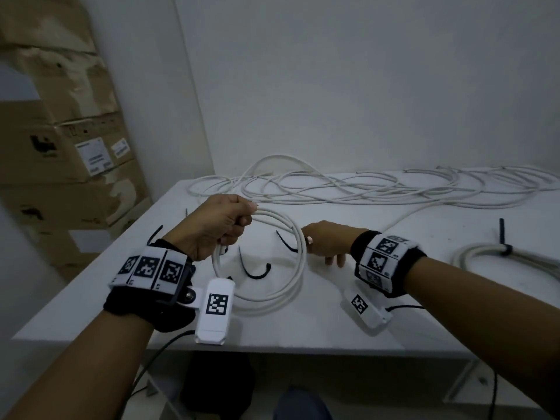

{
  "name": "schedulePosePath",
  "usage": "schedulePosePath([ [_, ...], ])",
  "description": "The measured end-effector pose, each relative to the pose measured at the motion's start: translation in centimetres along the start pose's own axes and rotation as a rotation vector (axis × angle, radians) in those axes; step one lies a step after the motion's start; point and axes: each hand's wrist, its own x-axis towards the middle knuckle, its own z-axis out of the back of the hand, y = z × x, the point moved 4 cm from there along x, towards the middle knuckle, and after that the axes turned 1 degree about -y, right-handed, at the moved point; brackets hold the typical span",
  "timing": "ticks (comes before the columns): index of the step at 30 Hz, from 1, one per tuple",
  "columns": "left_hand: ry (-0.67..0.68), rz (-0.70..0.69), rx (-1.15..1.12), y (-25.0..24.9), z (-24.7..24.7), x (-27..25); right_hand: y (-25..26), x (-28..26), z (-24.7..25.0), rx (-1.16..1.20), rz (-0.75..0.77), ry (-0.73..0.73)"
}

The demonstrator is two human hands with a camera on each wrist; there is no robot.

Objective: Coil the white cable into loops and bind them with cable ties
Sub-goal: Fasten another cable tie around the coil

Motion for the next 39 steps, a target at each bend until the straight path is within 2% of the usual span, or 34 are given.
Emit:
schedulePosePath([
  [3, 0.009, -0.016, -0.016, -0.8, -2.0, 0.4, -1.9, -4.1, 3.6, 0.179, 0.005, -0.180],
  [5, 0.010, -0.036, -0.019, -1.5, -3.7, 0.8, -2.8, -7.7, 6.5, 0.243, 0.036, -0.427],
  [7, 0.015, -0.054, -0.022, -2.2, -5.8, 1.4, -3.2, -11.8, 8.3, 0.197, 0.122, -0.680],
  [8, 0.024, -0.061, -0.023, -2.6, -6.9, 1.7, -3.0, -13.6, 8.5, 0.168, 0.188, -0.743],
  [9, 0.038, -0.070, -0.024, -3.0, -8.2, 2.0, -2.8, -15.3, 8.2, 0.133, 0.250, -0.748],
  [11, 0.077, -0.083, -0.024, -3.8, -10.7, 2.6, -2.6, -17.4, 6.2, 0.016, 0.313, -0.612],
  [14, 0.134, -0.092, -0.032, -5.0, -14.8, 3.1, -3.8, -18.3, 1.9, -0.155, 0.251, -0.293],
  [16, 0.175, -0.102, -0.017, -5.6, -17.3, 3.1, -5.2, -18.3, 0.5, -0.198, 0.223, -0.237],
  [18, 0.215, -0.114, 0.011, -6.2, -19.4, 3.1, -7.0, -18.3, 1.0, -0.216, 0.206, -0.349],
  [21, 0.270, -0.126, 0.035, -6.8, -21.8, 2.9, -9.3, -18.7, 3.6, -0.220, 0.182, -0.668],
  [23, 0.293, -0.130, 0.057, -7.1, -23.0, 2.7, -10.0, -19.4, 4.8, -0.240, 0.224, -0.872],
  [25, 0.320, -0.117, 0.064, -7.3, -23.9, 2.7, -10.4, -20.0, 5.2, -0.239, 0.266, -1.014],
  [29, 0.353, -0.078, 0.048, -7.5, -25.0, 2.5, -11.0, -20.8, 5.0, -0.242, 0.309, -1.118],
  [34, 0.263, -0.121, 0.005, -8.0, -25.5, 2.2, -11.5, -21.9, 5.1, -0.190, 0.312, -1.131],
  [39, 0.251, -0.221, 0.013, -8.6, -26.2, 1.5, -12.3, -23.1, 6.7, 0.056, 0.304, -1.233],
])
